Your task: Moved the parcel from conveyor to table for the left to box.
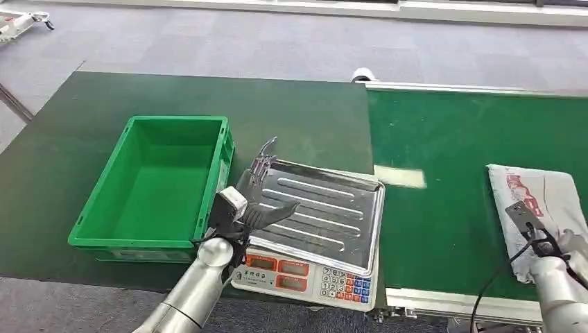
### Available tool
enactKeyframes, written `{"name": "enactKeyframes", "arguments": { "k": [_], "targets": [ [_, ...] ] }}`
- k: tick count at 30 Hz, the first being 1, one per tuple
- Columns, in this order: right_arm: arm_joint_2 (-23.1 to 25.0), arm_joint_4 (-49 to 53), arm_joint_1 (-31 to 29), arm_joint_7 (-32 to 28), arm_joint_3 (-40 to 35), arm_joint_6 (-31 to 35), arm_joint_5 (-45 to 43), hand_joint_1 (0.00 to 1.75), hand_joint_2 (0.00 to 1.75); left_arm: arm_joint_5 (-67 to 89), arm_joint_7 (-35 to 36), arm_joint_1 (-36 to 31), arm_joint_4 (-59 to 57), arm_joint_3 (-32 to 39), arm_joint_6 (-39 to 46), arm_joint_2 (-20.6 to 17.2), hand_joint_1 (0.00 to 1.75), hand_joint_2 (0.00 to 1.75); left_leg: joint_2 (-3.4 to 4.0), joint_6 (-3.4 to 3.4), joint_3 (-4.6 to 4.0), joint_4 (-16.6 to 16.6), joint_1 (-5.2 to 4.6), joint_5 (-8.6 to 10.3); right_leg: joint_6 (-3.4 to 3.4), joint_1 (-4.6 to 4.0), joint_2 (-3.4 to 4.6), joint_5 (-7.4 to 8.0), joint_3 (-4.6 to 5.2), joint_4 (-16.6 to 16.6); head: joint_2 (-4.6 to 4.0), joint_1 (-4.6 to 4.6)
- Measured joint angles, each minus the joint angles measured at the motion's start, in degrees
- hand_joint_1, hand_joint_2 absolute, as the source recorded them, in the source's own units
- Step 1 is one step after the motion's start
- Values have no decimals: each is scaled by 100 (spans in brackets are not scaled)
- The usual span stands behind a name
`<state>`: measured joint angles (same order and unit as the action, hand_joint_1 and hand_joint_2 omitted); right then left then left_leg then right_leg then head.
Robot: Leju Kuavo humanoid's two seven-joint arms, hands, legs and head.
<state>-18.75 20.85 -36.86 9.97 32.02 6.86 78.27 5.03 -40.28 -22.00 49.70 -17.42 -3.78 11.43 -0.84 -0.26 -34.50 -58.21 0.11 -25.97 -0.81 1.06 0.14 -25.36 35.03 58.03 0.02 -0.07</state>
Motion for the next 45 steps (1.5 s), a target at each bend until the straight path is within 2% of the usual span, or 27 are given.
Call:
{"name": "enactKeyframes", "arguments": {
  "k": [9, 10, 30, 31, 45],
  "targets": [
    [-11, -159, 3, 394, -57, -498, 273, 0, 0, -7, 2, -7, -37, 0, 74, 2, 0, 175, 0, 1, 0, 0, 1, 0, 0, -1, -3, 0, -1, 0, 0, 0],
    [-11, -166, 1, 430, -85, -524, 308, 0, 175, -7, 2, -7, -39, 0, 76, 2, 0, 175, 0, 1, 0, 0, 1, 0, 0, -1, -3, 0, -1, 0, 0, 0],
    [63, -242, 6, 546, -477, -1014, 575, 0, 175, -7, 2, 2, -83, 0, 105, 13, 0, 175, -3, 2, 0, 0, 1, 0, -2, -1, -5, -1, -7, 0, 0, 0],
    [68, -242, 5, 514, -500, -1012, 590, 175, 175, -7, 2, 2, -83, 0, 107, 13, 0, 175, -3, 2, 1, 0, 1, 0, -2, -1, -5, -1, -8, 0, 0, 0],
    [225, -183, -40, 162, -813, -719, 638, 175, 175, -7, 2, 4, -81, 0, 157, 13, 0, 175, -2, 1, 2, -1, 1, 0, -2, -1, -4, -1, -8, 0, 0, 0]
  ]
}}
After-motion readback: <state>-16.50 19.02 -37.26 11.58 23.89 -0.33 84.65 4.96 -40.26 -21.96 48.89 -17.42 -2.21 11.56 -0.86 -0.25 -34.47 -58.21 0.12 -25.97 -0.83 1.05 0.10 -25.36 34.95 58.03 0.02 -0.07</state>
